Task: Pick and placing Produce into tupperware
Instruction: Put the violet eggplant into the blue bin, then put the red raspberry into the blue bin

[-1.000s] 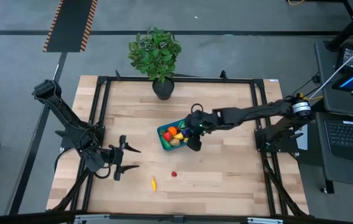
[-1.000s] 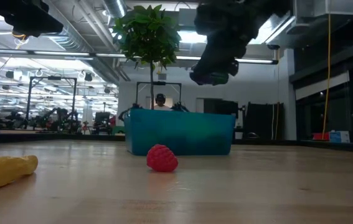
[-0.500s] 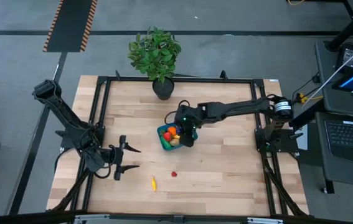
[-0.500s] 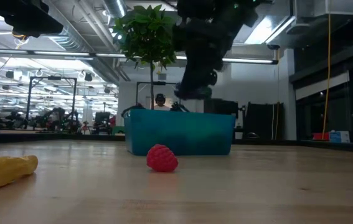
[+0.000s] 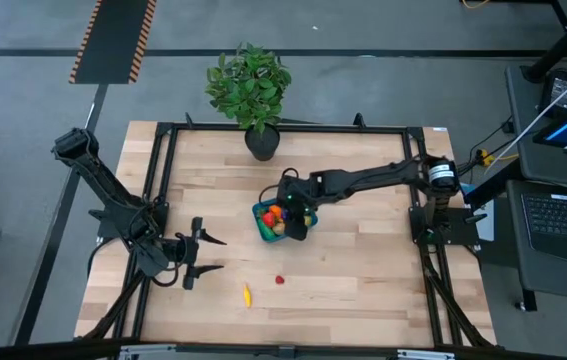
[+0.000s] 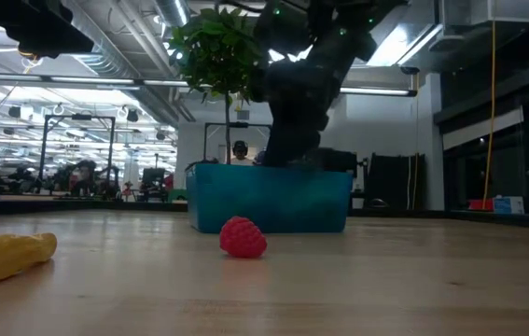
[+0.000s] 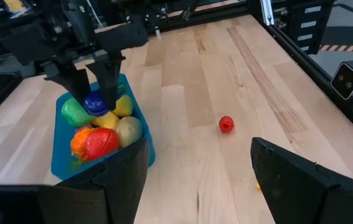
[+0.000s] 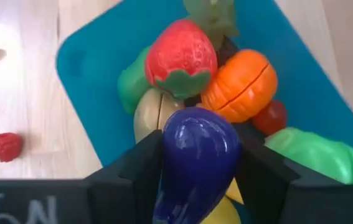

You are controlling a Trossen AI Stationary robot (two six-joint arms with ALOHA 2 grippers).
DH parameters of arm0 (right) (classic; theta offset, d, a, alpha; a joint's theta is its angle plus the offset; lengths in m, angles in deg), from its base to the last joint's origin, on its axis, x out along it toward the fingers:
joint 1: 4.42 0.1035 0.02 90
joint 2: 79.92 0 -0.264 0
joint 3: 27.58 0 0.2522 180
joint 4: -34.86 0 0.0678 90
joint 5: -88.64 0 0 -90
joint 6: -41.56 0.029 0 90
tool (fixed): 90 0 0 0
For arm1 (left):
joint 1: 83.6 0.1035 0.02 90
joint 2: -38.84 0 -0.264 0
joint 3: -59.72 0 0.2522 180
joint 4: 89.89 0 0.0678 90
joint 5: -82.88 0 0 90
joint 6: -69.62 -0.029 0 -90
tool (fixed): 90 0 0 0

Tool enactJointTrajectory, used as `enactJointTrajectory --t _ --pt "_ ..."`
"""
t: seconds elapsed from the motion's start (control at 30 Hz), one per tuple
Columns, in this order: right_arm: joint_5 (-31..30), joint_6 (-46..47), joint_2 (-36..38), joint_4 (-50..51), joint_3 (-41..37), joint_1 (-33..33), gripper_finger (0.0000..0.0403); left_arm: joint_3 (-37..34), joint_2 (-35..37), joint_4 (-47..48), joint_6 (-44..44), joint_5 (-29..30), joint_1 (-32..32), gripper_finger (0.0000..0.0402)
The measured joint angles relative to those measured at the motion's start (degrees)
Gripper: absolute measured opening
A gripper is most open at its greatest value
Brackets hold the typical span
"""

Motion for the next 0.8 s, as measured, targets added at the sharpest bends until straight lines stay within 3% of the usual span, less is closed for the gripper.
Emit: enactJointTrajectory --t 0.4,0.67,0.8 --pt "0.15 1.31 -0.65 0.35 1.95 0.11 0.0204 -0.02 0.0 1.78 0.48 0.01 0.0 0.0271" --pt "0.17 1.31 -0.58 9.1 10.03 2.82 0.0206 -0.02 -0.02 1.88 0.18 0.01 -0.04 0.0271" --pt "-4.58 2.48 -0.49 13.96 13.67 6.23 0.0206 -0.02 -0.02 1.97 0.08 1.72 -0.04 0.0271"
